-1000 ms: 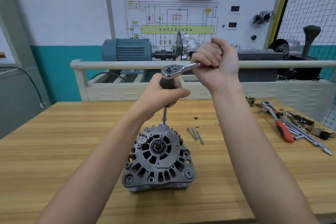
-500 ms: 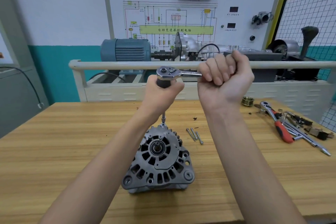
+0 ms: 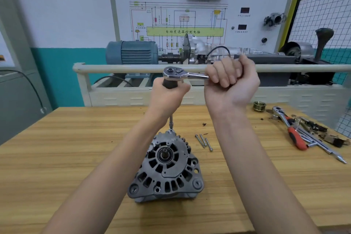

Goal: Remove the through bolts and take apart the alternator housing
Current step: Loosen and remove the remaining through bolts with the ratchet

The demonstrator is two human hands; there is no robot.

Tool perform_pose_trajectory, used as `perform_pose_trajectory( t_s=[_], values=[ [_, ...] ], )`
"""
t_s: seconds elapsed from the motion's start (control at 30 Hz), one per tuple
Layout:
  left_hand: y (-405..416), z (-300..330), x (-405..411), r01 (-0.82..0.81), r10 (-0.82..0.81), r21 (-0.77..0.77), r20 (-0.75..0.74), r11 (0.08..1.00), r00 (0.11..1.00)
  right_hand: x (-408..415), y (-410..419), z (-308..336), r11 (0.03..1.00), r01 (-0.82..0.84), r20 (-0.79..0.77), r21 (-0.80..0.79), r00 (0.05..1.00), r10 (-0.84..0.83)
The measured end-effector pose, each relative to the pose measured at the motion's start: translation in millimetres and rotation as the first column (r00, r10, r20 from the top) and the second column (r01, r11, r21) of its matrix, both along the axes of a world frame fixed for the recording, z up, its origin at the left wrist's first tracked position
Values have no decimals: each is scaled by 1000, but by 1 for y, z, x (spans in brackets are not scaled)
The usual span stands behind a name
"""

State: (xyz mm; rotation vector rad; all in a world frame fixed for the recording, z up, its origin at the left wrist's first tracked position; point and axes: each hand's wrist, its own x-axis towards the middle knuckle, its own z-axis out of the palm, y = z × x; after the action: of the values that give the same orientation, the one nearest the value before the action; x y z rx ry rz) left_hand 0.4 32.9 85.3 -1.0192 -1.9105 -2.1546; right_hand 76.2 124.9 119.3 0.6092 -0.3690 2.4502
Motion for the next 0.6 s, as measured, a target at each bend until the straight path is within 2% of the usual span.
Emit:
perform_pose_trajectory(
  t_s=[0.07,0.1,0.17,0.27,0.37,0.47,0.6],
  values=[
    [3,0,3,-61,61,9,-5,998,998,5,-6,-4,995,91,-22,28,996,-91],
    [1,-1,3,-32,32,-10,-17,999,999,6,-5,-2,995,88,-21,45,996,-87],
    [-7,0,-1,109,-115,-92,-61,990,992,1,4,6,998,-18,11,61,1000,17],
    [-21,7,-4,317,-355,-264,-110,911,928,-14,17,21,958,-282,102,44,956,277],
    [-19,10,-3,403,-439,-303,-59,863,896,-26,21,26,912,-408,125,48,908,399],
    [-12,6,-2,399,-414,-215,-26,891,910,-24,21,20,927,-375,84,17,924,372],
    [-3,2,-1,159,-161,-65,-37,985,986,-9,15,4,983,-175,19,-49,984,176]
  ],
)
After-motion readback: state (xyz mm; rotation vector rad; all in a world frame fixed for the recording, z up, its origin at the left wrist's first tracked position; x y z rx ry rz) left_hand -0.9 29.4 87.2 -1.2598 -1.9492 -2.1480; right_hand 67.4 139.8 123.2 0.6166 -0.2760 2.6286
